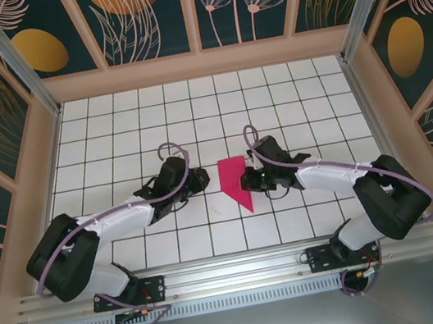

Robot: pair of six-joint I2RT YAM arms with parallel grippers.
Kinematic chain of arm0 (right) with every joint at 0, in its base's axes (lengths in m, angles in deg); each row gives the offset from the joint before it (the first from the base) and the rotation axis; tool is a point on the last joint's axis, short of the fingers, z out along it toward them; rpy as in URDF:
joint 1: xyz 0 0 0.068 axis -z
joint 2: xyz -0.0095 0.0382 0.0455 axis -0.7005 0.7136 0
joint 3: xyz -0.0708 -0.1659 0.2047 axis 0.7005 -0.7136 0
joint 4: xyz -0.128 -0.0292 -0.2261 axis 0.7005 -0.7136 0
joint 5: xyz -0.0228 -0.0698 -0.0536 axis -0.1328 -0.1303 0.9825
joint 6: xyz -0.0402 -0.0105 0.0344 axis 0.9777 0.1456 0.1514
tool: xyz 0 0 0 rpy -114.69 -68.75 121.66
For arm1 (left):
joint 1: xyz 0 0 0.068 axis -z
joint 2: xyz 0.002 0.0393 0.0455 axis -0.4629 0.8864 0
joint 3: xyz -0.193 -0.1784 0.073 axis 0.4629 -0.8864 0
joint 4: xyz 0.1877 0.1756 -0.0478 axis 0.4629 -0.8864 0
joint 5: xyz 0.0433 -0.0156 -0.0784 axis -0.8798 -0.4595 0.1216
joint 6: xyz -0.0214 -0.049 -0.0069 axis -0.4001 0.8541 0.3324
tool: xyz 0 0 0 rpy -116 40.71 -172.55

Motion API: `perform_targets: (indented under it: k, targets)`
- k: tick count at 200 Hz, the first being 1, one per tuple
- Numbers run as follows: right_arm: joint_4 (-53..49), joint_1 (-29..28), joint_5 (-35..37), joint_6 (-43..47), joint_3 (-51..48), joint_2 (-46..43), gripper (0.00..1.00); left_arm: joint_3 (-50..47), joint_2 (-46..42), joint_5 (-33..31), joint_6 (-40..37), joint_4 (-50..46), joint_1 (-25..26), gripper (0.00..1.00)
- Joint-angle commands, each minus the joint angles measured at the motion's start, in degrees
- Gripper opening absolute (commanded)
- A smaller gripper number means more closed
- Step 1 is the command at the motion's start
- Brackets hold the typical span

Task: Fold a paper plane with a square sheet of paper (pick it up from the middle)
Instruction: Fold the wing for the fifth time at the center of the table.

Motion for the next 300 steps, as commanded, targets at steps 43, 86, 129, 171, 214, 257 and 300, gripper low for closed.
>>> perform_targets:
  k: [43, 86, 129, 171, 214, 257, 300]
  targets:
    - [5.99, 3.38, -3.84, 2.34, -1.37, 4.66, 0.0, 3.33, 5.7, 8.06, 0.99, 2.26, -0.19, 0.29]
    - [9.81, 4.99, -5.25, 1.85, -4.74, 6.11, 0.0, 3.61, 7.56, 9.97, 1.22, 2.75, -0.21, 0.31]
    - [14.37, 6.55, -6.94, 0.38, -8.21, 8.38, 0.0, 4.37, 9.32, 12.41, 1.8, 3.79, -0.26, 0.35]
    - [20.08, 7.94, -9.33, -1.91, -12.09, 8.36, 0.0, 4.93, 10.67, 14.54, 3.23, 4.04, -0.12, 0.4]
    - [20.9, 8.39, -9.19, -2.03, -12.86, 8.85, 0.0, 5.5, 12.65, 15.33, 6.05, 4.53, 0.44, 0.41]
    - [21.41, 8.45, -9.26, -2.05, -13.05, 9.41, 0.0, 8.61, 16.1, 14.11, 5.57, 2.08, 1.38, 0.42]
    - [21.92, 8.56, -9.28, -2.3, -13.03, 9.87, 0.0, 9.62, 17.55, 12.97, 5.97, 0.58, 1.83, 0.42]
